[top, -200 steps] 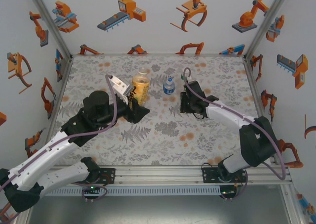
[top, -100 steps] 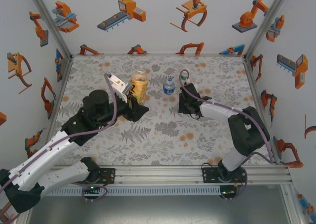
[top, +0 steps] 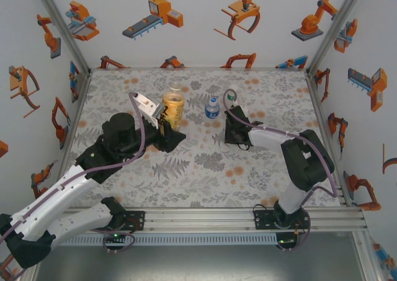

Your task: Screw on the bottle caps

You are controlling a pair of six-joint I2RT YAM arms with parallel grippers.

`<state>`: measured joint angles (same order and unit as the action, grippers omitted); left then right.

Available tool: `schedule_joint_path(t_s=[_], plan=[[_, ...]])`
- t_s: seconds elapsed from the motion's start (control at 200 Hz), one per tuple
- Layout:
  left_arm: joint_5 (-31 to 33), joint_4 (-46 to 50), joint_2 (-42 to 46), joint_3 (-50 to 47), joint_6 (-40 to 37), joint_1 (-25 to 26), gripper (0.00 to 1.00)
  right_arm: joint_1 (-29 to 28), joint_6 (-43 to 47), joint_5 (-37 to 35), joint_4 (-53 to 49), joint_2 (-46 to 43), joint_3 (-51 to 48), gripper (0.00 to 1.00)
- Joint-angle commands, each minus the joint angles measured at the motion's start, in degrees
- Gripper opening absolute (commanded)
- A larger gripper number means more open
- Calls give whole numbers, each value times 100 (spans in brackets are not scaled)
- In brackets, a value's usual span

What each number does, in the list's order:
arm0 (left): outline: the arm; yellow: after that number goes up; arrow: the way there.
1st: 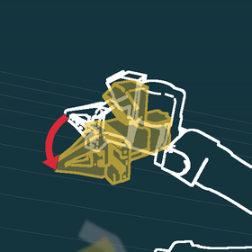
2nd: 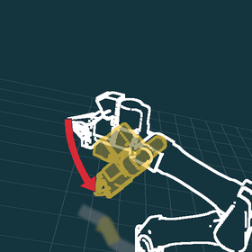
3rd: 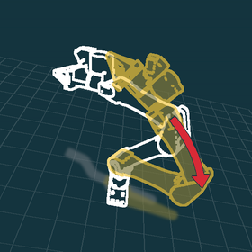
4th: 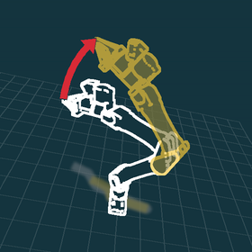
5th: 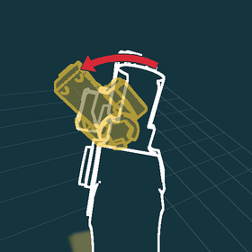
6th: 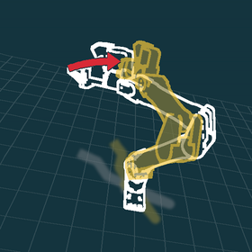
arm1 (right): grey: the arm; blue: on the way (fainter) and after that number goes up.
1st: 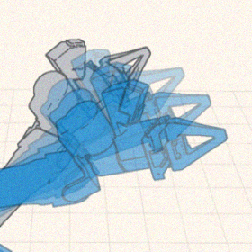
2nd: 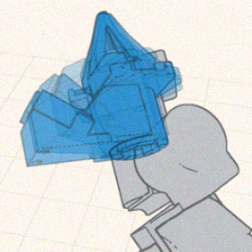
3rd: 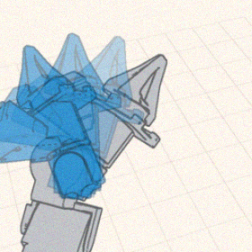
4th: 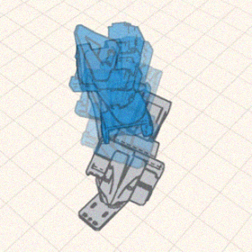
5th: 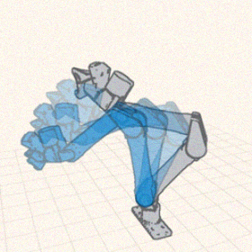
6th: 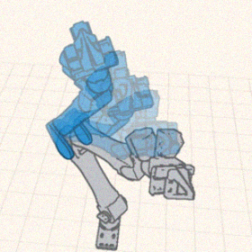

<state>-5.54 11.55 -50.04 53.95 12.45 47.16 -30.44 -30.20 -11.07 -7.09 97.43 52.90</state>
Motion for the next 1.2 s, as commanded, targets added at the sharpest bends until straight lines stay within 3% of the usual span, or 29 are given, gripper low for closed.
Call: schedule_joint_path(t_s=[0.0, 0.466, 0.771, 1.192], plan=[[59, 1, 98, -42, 85, -40, 0, 38, -1, -76, 6, 152, 131, 41], [46, -36, 196, -126, 135, -49, 0, 38, 75, -53, -105, 111, 175, 37], [286, -144, 349, -286, 256, -49, 0, -134, 41, 223, -746, -521, 324, 35], [458, -361, 801, -652, 509, -49, 0, -1592, -663, 438, -1659, -1025, 232, 35]])
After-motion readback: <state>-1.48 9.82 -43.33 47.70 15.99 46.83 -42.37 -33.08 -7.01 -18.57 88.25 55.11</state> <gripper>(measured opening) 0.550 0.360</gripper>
